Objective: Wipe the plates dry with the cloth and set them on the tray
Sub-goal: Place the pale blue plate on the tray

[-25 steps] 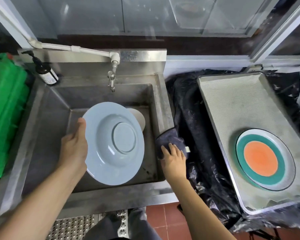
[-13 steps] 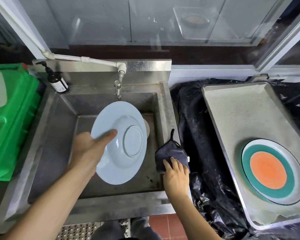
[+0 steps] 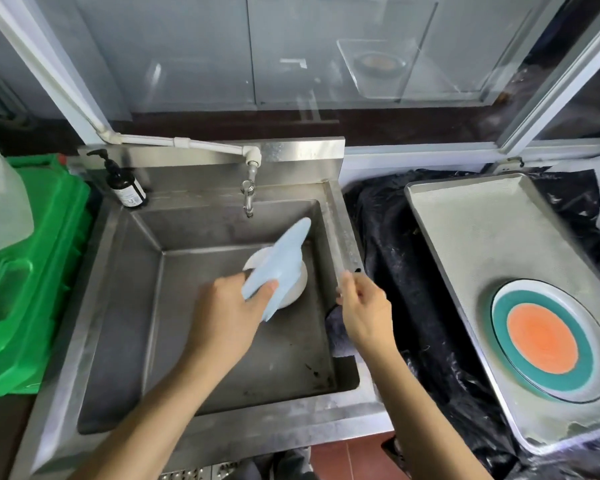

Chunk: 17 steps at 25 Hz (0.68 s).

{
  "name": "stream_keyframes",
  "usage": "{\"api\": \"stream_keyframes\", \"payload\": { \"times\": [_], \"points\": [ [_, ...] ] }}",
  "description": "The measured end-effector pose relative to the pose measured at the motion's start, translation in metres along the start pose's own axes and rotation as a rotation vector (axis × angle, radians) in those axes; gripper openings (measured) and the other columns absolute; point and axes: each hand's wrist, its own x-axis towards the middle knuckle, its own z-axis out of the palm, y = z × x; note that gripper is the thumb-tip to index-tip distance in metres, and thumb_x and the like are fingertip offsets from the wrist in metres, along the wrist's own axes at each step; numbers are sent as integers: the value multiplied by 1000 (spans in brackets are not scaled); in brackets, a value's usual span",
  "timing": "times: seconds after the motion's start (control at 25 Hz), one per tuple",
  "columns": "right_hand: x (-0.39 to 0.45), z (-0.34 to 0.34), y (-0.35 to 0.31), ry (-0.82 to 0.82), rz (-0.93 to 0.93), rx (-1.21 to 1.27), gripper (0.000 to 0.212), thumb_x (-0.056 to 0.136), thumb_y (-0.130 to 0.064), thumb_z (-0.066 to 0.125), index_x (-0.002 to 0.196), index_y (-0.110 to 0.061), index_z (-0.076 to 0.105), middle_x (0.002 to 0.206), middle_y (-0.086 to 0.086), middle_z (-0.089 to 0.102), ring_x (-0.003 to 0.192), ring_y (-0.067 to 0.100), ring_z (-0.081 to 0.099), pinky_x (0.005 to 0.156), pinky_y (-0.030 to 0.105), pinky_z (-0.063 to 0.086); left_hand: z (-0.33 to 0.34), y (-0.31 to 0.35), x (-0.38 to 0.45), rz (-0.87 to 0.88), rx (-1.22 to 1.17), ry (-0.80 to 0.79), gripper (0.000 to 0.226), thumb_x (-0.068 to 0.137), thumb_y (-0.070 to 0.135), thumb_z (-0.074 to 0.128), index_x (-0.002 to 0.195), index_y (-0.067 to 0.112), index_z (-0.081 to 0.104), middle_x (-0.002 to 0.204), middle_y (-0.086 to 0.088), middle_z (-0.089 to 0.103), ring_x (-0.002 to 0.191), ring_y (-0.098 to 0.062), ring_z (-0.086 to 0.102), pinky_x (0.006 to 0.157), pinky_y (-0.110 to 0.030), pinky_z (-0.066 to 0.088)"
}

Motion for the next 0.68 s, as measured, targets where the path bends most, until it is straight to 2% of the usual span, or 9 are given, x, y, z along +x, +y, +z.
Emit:
{"api": "stream_keyframes", "payload": {
  "times": [0.04,0.12,0.2,0.28,0.32,0.44,0.52,0.6,0.68],
  "points": [
    [-4,-2,-24,-9,69,248,45,100,-58,50,96,-19,73,81,1,76,75,16,74,63,25,55,1,1,-5,154,54,-15,43,86,23,75,52,21,49,49,-1,55,43,-19,52,43,-28,35],
    [-6,-6,-53,-41,94,357,64,88,-72,56,84,-10,73,69,5,74,59,15,70,58,32,60,0,0,-13,524,231,-4,10,80,13,78,75,17,71,63,-4,67,55,-32,64,43,-33,47],
    [-8,-10,-63,-57,94,181,58,86,-58,67,81,-1,70,68,16,72,57,18,67,65,42,64,-2,-6,-20,730,362,-31,33,66,2,87,97,10,78,77,-4,74,61,-27,70,46,-37,56],
    [-11,-11,-61,-53,159,105,29,91,-24,70,83,4,72,78,23,74,61,22,70,69,50,65,-4,-12,-21,791,403,-62,47,57,-2,91,101,9,78,80,-1,75,63,-21,72,48,-35,56],
    [-13,-12,-56,-53,204,134,21,92,-15,69,82,3,72,82,24,75,63,24,71,67,46,65,-5,-13,-24,802,416,-88,50,55,-2,92,102,9,78,81,0,75,64,-20,72,49,-34,56],
    [-24,-10,-43,-54,336,355,11,94,-5,70,84,0,71,68,12,71,54,17,69,53,29,61,-4,-22,-30,816,410,-164,55,53,-2,89,104,12,76,83,1,74,67,-20,71,51,-34,56],
    [-32,-10,-34,-47,374,486,6,93,-2,70,91,3,72,56,6,67,45,14,64,47,25,57,-4,-29,-32,743,346,-248,56,56,-1,87,107,14,74,90,1,72,76,-22,71,58,-35,59],
    [-40,-13,-28,-51,366,578,10,94,-2,69,98,6,73,57,7,64,45,16,61,45,26,55,-7,-34,-30,676,260,-344,51,66,18,86,115,19,71,107,5,70,95,-19,69,76,-35,60],
    [-44,-17,-24,-54,320,636,13,95,-4,68,101,7,73,69,14,64,58,24,61,49,30,57,-11,-35,-23,657,216,-395,58,78,52,75,127,23,65,124,10,62,115,-12,58,99,-31,49]
  ]
}}
